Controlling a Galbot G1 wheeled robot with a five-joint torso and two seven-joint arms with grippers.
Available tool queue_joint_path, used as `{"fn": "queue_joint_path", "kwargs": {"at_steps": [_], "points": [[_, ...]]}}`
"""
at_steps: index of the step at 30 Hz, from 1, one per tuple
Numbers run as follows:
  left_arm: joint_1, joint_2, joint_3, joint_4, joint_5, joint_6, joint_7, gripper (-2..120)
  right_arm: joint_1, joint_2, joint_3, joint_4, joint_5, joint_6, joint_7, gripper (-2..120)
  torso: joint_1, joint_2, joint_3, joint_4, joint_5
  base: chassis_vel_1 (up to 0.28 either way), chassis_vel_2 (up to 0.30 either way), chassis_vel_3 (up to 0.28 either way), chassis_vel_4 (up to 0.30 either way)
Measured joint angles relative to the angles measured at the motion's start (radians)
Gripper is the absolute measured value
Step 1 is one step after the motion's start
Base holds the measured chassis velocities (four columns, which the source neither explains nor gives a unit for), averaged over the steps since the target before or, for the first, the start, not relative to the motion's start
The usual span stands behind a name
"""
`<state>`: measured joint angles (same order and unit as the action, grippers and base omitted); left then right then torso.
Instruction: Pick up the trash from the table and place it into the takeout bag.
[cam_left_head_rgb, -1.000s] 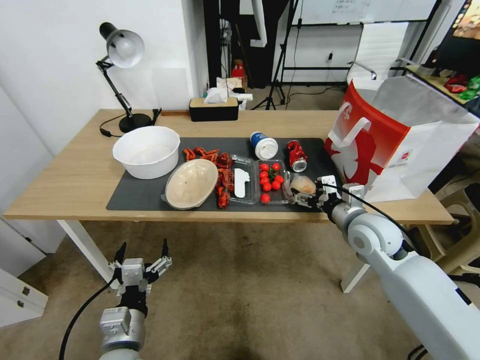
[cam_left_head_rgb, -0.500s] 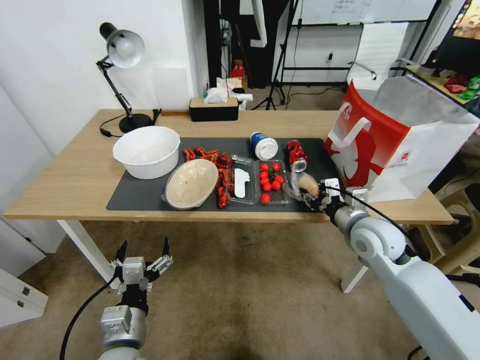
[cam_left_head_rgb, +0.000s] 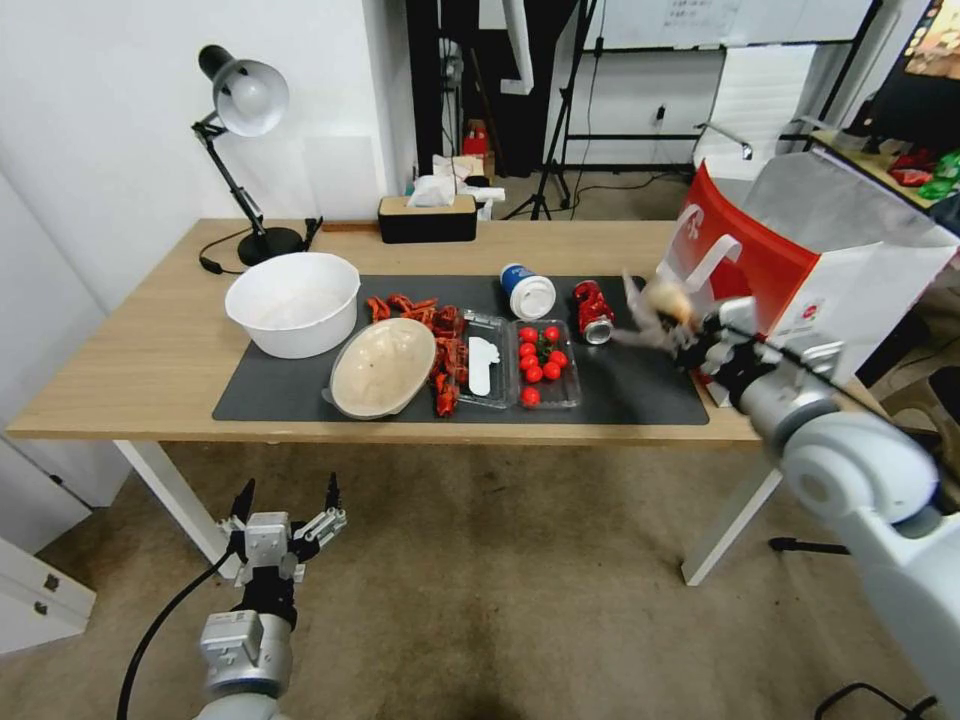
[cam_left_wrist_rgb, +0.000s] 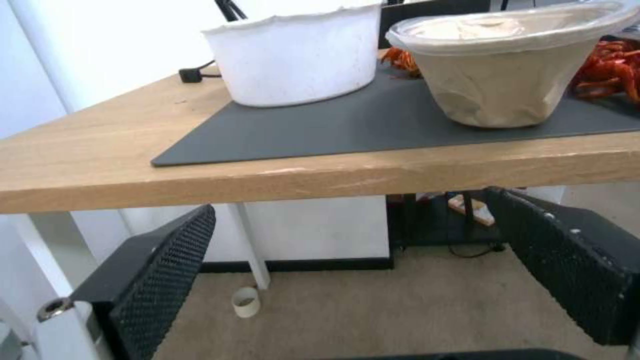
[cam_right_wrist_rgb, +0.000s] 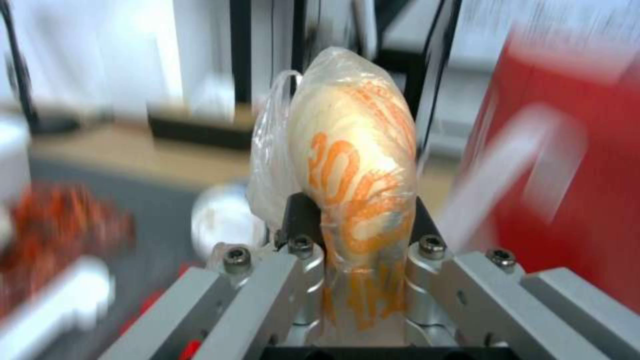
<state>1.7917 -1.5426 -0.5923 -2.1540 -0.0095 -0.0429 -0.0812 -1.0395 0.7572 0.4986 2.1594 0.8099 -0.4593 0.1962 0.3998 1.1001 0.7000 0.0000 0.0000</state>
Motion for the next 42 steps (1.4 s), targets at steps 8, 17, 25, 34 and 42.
{"fn": "queue_joint_path", "kwargs": {"at_steps": [8,17,25,34,42], "points": [[0.009,-0.001,-0.002,-0.005,0.000,-0.002,0.000,100,0.172,-0.080,0.011,-0.054,0.114,0.021,0.135,8,0.000,0.000,0.000,0.0001,-0.0001,0.000,0.000,0.000,0.000],[0.015,0.002,-0.002,-0.002,0.000,-0.004,0.000,100,0.273,-0.143,0.005,-0.235,0.174,0.031,0.244,8,0.000,0.000,0.000,0.0000,0.0003,0.000,0.000,0.000,0.000],[0.004,0.002,0.004,0.004,0.009,-0.003,-0.001,100,0.285,-0.151,-0.003,-0.285,0.181,0.010,0.254,33,0.000,0.000,0.000,0.0001,0.0000,0.000,0.000,0.000,0.000],[0.005,0.004,0.003,0.002,0.011,-0.003,-0.003,100,0.279,-0.143,-0.012,-0.290,0.174,-0.008,0.255,65,0.000,0.000,0.000,0.0000,0.0000,0.000,0.000,0.000,0.000],[0.005,0.004,0.002,-0.004,0.010,-0.003,-0.003,100,0.270,-0.141,-0.009,-0.279,0.144,-0.015,0.242,93,0.000,0.000,0.000,0.0001,0.0000,0.000,0.000,0.000,0.000]]}}
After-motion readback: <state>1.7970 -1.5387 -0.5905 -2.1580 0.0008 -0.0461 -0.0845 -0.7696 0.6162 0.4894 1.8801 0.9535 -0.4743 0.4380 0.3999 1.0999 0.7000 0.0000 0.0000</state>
